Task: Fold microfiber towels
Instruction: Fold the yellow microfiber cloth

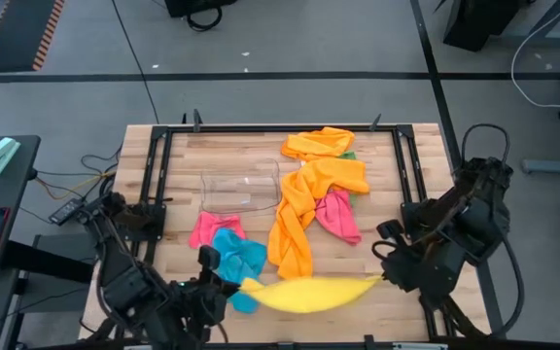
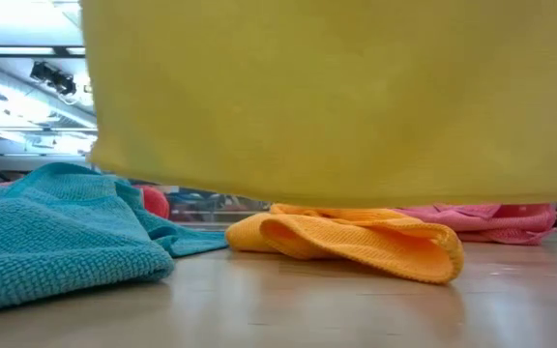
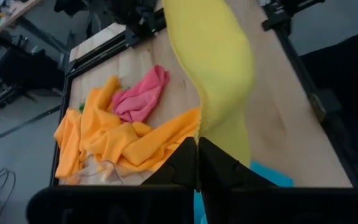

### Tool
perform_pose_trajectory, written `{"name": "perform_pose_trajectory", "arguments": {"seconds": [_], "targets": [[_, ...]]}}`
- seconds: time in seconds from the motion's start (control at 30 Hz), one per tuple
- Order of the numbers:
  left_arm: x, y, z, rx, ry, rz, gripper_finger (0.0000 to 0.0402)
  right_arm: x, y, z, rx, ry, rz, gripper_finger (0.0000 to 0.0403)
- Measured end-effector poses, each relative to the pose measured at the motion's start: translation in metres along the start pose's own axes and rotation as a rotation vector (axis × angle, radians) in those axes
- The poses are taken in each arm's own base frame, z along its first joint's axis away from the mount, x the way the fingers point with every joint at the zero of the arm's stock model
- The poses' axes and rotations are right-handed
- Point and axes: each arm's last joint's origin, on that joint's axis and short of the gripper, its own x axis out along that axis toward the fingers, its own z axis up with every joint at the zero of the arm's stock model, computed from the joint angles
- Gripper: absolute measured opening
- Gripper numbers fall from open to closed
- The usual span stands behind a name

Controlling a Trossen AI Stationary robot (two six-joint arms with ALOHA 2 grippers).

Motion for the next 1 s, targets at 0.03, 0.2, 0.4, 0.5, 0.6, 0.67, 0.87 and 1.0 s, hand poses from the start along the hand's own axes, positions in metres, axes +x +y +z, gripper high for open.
{"name": "perform_pose_trajectory", "arguments": {"seconds": [0.03, 0.2, 0.4, 0.5, 0.6, 0.67, 0.87, 1.0], "targets": [[0.002, 0.002, 0.000, -0.008, 0.008, 0.007, 0.0013, 0.000, -0.001, 0.000, 0.000, -0.006, -0.016, 0.0004], [0.007, 0.008, -0.001, -0.029, 0.032, 0.026, 0.0012, 0.014, -0.008, 0.001, -0.014, 0.015, -0.116, 0.0004], [0.008, 0.008, -0.003, -0.036, 0.046, 0.032, 0.0027, 0.045, -0.024, -0.002, -0.018, 0.130, -0.190, 0.0004], [0.013, 0.007, -0.008, 0.000, 0.078, 0.050, 0.0014, 0.053, -0.033, -0.002, -0.038, 0.161, -0.212, 0.0004], [0.015, 0.010, -0.017, 0.060, 0.142, 0.123, 0.0007, 0.052, -0.045, 0.000, -0.059, 0.150, -0.281, 0.0004], [0.017, 0.016, -0.020, 0.063, 0.161, 0.177, 0.0010, 0.047, -0.058, 0.001, -0.064, 0.124, -0.371, 0.0004], [0.009, 0.047, -0.017, 0.107, 0.136, 0.230, 0.0026, 0.022, -0.102, -0.002, -0.144, 0.100, -0.712, 0.0004], [-0.011, 0.083, -0.020, 0.083, 0.084, 0.291, 0.0010, 0.005, -0.132, -0.007, -0.141, 0.140, -0.997, 0.0004]]}}
